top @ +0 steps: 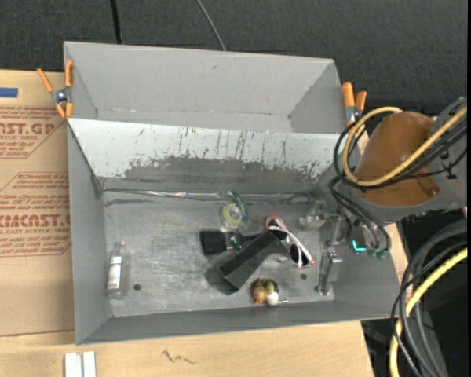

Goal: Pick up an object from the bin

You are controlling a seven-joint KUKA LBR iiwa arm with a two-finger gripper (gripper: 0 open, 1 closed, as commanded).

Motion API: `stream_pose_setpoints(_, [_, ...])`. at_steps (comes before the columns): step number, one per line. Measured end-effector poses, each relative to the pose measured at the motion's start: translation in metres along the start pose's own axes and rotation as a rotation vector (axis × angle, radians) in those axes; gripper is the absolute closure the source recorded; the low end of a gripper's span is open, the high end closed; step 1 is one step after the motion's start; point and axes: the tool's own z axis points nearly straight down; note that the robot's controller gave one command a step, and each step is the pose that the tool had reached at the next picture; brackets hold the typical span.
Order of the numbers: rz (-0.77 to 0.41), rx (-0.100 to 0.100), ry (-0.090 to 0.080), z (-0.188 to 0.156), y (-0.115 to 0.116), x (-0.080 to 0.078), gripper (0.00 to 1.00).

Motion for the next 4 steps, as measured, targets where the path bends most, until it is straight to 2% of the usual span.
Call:
stream_pose_setpoints(1, [-0.002, 0.001, -0.007, -0.004, 0.0, -0.002, 0.0])
stream_pose_setpoints(2, [-0.1, 0.008, -0.023, 0.039, 0.05, 0.015, 0.0])
stream_pose_setpoints(3, [-0.118, 0.008, -0.033, 0.037, 0.051, 0.012, 0.0])
stream_pose_setpoints(4, [-0.234, 0.004, -0.015, 0.015, 0.091, 0.03, 0.0])
